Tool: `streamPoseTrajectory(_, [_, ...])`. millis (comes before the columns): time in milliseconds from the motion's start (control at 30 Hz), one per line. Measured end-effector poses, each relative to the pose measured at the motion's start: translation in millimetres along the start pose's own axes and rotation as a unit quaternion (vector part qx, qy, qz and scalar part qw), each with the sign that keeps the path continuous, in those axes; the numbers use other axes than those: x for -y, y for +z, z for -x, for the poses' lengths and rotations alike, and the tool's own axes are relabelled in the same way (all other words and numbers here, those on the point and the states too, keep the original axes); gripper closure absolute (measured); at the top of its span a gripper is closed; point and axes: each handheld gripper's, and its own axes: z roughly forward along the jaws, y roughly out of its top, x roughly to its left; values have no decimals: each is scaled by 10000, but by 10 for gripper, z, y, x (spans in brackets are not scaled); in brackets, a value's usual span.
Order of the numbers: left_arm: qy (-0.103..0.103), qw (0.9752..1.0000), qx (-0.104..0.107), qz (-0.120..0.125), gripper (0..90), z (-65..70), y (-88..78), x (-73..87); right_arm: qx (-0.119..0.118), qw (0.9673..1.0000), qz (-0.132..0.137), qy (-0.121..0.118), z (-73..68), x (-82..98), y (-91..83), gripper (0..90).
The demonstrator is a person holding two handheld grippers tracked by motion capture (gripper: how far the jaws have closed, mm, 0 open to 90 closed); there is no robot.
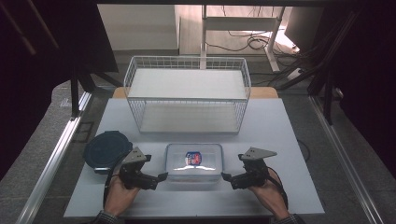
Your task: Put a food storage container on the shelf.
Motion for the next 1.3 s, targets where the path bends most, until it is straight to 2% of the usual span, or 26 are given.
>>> streamPoseTrajectory(133, [-51,10000,73,20,27,-13,62,-92,36,10000,-34,8,2,-58,67,21])
streamPoseTrajectory(200, [-44,9999,121,-46,24,-15,123,-150,34,9999,-80,55,4,-89,116,14])
streamPoseTrajectory(267, [3,9999,103,-134,21,-12,176,-191,-60,9997,-193,106,11,-128,179,0])
streamPoseTrajectory(300, [32,9996,82,-276,15,-23,239,-234,-100,9996,-238,145,17,-148,207,0])
streamPoseTrajectory(433, [-33,9993,149,-335,8,-73,314,-272,-228,9990,-322,187,34,-193,266,0])
streamPoseTrajectory(500, [-216,9985,316,-381,5,-140,383,-262,-350,9983,-401,224,47,-251,335,0])
streamPoseTrajectory(567, [-475,9962,617,-386,0,-200,427,-237,-446,9973,-500,286,50,-282,399,0])
streamPoseTrajectory(667, [-736,9909,1031,-450,0,-263,475,-192,-687,9943,-604,553,70,-305,483,0])
streamPoseTrajectory(700, [-736,9909,1031,-450,0,-263,475,-192,-687,9943,-604,553,70,-305,483,0])
streamPoseTrajectory(733, [-807,9863,1325,-555,0,-260,515,-167,-880,9909,-685,749,112,-296,511,0])
streamPoseTrajectory(767, [-807,9863,1325,-555,0,-260,515,-167,-986,9886,-738,865,121,-286,523,0])
streamPoseTrajectory(800, [-818,9870,1279,-534,0,-238,516,-160,-986,9886,-738,865,121,-286,523,0])
streamPoseTrajectory(833, [-787,9880,1220,-528,0,-211,505,-161,-1224,9831,-875,1042,131,-264,544,0])
streamPoseTrajectory(867, [-760,9885,1177,-563,0,-185,492,-165,-1271,9805,-948,1163,121,-247,557,0])
streamPoseTrajectory(967, [-773,9890,1102,-612,60,-137,429,-159,-1242,9824,-903,1062,102,-237,509,34])
streamPoseTrajectory(1000, [-817,9890,1109,-544,124,-141,344,-147,-1137,9850,-869,965,79,-254,426,121])
streamPoseTrajectory(1067, [-964,9876,1168,-419,218,-163,261,-112,-1126,9859,-843,912,72,-253,347,199])
streamPoseTrajectory(1100, [-964,9876,1168,-419,271,-163,261,-112,-1126,9859,-843,912,72,-253,347,199])
streamPoseTrajectory(1133, [-1092,9859,1243,-247,320,-164,190,-64,-1151,9857,-752,976,73,-230,252,298])
streamPoseTrajectory(1167, [-1092,9859,1243,-247,351,-164,190,-64,-1151,9857,-752,976,73,-230,252,298])
streamPoseTrajectory(1200, [-1158,9850,1269,-179,385,-158,154,-43,-1261,9839,-730,1032,78,-193,192,360])
streamPoseTrajectory(1233, [-1195,9845,1275,-138,385,-145,129,-28,-1261,9839,-730,1032,78,-193,192,360])
streamPoseTrajectory(1300, [-1207,9839,1314,-62,454,-121,64,14,-1360,9816,-701,1141,78,-140,134,435])
